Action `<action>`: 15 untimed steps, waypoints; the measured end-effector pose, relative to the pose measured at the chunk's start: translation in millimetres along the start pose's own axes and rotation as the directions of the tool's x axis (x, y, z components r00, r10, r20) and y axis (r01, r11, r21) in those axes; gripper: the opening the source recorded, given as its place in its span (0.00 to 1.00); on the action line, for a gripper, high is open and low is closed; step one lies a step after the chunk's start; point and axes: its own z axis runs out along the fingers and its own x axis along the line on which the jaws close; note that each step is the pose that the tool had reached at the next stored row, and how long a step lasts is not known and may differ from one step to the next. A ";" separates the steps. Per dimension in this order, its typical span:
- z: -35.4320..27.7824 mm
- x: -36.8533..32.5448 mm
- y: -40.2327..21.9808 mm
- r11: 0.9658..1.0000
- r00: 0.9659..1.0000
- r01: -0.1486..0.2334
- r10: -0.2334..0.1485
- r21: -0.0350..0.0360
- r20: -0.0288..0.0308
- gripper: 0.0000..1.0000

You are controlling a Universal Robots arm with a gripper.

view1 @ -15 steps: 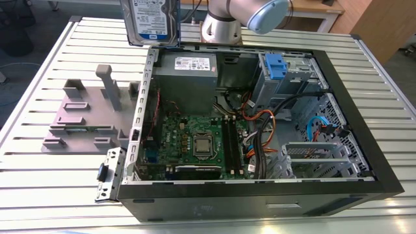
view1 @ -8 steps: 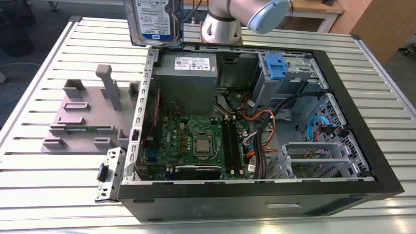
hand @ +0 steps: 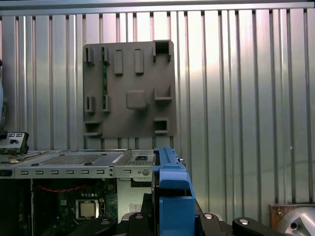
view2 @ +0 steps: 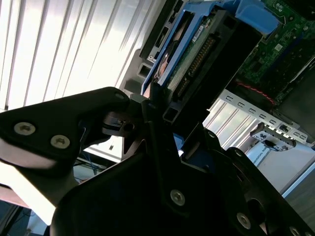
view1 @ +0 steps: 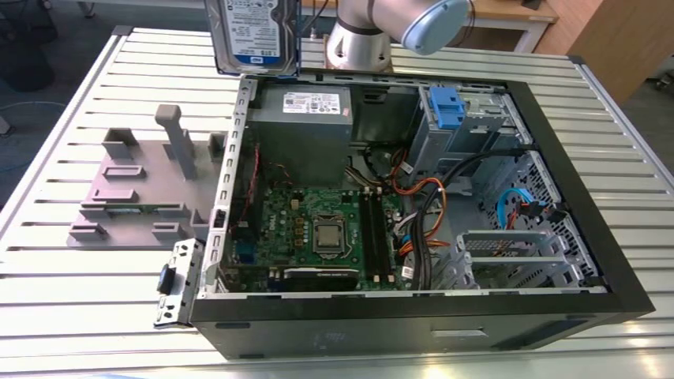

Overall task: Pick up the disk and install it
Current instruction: 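Pick up the disk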

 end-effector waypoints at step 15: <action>0.0 -0.4 -9.7 1.000 1.000 0.000 0.000 0.000 0.000 0.36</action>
